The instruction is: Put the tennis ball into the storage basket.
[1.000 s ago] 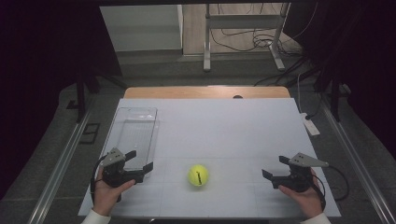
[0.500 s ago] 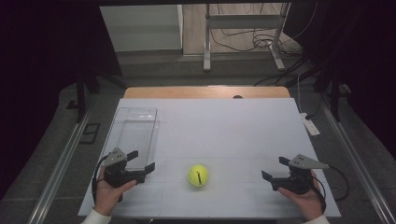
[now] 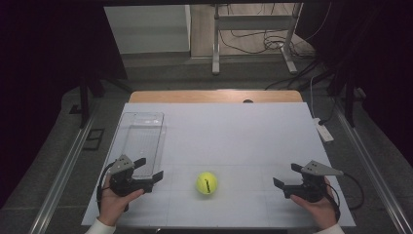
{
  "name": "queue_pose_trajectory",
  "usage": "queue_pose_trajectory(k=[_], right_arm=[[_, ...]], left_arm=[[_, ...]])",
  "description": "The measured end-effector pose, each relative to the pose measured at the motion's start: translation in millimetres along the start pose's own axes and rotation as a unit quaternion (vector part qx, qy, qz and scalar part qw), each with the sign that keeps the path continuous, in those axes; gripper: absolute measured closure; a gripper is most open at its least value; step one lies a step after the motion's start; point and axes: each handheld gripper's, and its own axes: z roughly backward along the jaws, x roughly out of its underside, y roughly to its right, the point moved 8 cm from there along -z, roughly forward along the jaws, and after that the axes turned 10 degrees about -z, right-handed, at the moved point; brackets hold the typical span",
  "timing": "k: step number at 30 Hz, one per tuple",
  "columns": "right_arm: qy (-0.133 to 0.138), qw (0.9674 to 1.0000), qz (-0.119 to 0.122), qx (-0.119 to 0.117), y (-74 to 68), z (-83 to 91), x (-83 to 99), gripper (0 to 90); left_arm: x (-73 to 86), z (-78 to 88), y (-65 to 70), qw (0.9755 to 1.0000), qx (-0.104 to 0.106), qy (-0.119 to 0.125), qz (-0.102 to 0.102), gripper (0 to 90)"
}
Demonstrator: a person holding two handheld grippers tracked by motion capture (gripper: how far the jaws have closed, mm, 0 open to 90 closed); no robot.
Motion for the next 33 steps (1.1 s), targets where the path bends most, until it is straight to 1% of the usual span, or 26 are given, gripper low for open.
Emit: queue_pose_trajectory(k=[9,13,17,26,33], right_arm=[[-0.004,1.0000,-0.003,0.000,1.2,-1.7,1.5,8.9],[-0.004,1.0000,-0.004,0.001,1.5,-1.8,1.6,9.0],[-0.005,1.0000,-0.003,0.002,0.8,-2.1,1.8,9.0],[-0.005,1.0000,-0.001,0.002,1.1,-2.4,1.3,9.1],[-0.005,1.0000,0.000,0.001,0.6,-2.8,1.1,9.2]], left_arm=[[-2.4,0.4,0.7,1.0000,0.002,0.004,0.001,13.0],[-5.9,1.5,2.5,1.0000,0.003,0.008,-0.001,13.0],[-8.3,1.7,4.3,0.9999,0.005,0.010,-0.005,13.1],[-10.6,1.5,5.6,0.9999,0.007,0.011,-0.007,13.1],[-15.2,1.3,9.6,0.9998,0.012,0.012,-0.014,13.2]])
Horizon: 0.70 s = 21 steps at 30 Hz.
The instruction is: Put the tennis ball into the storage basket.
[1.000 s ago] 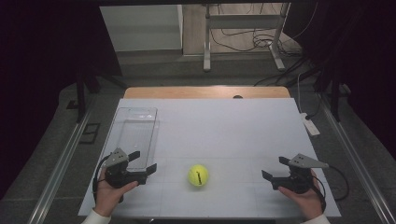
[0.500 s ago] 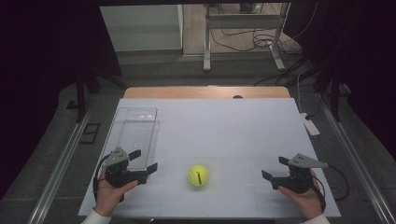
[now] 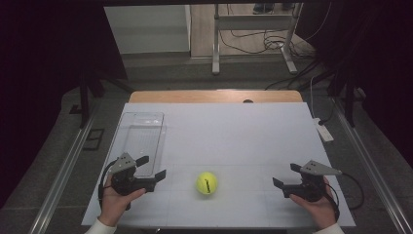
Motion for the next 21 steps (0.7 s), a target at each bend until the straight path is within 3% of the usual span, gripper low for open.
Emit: queue_pose_trajectory(k=[4,21], right_arm=[[0.001,1.0000,0.001,0.001,0.2,0.0,-0.3,9.2],[0.001,1.0000,0.001,0.001,0.2,-0.1,-0.2,9.3]], left_arm=[[-1.7,-0.8,3.0,0.9999,0.001,-0.005,-0.009,13.2],[-7.0,-7.0,8.7,0.9997,0.018,-0.014,-0.012,13.1]])
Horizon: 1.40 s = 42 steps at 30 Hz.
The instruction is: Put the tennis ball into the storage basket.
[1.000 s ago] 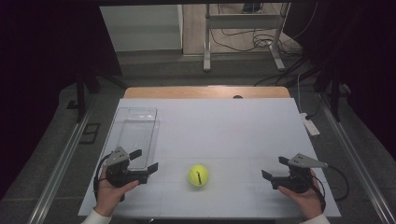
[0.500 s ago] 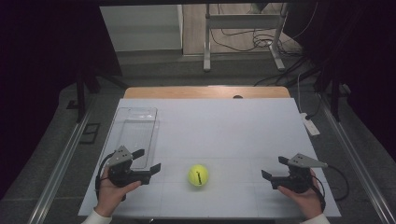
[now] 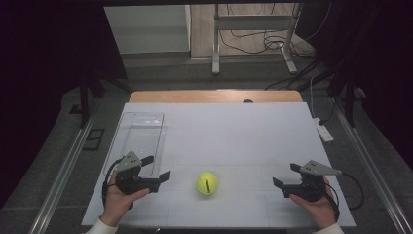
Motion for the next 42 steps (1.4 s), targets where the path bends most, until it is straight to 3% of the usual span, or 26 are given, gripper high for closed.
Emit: queue_pose_trajectory(k=[18,42], right_arm=[[-0.002,1.0000,-0.001,0.003,0.6,0.2,0.9,9.4],[-0.005,1.0000,0.001,0.002,0.6,-0.5,1.5,9.4]], left_arm=[[-15.6,-8.5,8.7,0.9995,0.018,-0.024,-0.014,13.2],[-30.7,-21.2,24.4,0.9981,0.039,-0.035,-0.032,13.1]])
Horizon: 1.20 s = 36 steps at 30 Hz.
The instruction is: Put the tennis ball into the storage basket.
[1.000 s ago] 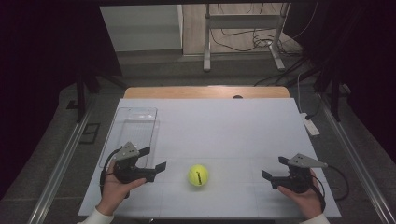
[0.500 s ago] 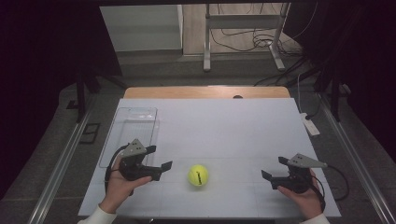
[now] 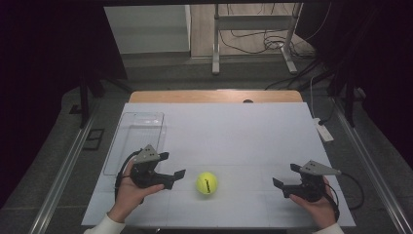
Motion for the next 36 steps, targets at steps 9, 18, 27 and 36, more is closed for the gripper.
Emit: queue_pose_trajectory(k=[9,18,27,36], right_arm=[[-0.001,1.0000,0.001,-0.001,0.1,-0.2,0.0,9.4],[0.001,1.0000,0.001,-0.001,0.5,0.5,-0.6,9.4],[-0.002,1.0000,0.002,-0.002,0.2,-0.9,-0.2,9.4],[-0.002,1.0000,0.003,-0.002,0.2,-0.8,0.2,9.4]], left_arm=[[-8.4,-6.0,6.3,0.9999,0.008,-0.003,-0.005,13.1],[-10.4,-17.5,12.8,0.9996,0.020,-0.017,-0.012,13.0],[-10.1,-23.6,17.6,0.9991,0.028,-0.025,-0.018,12.9],[-12.1,-30.8,25.5,0.9980,0.043,-0.037,-0.030,12.7]])
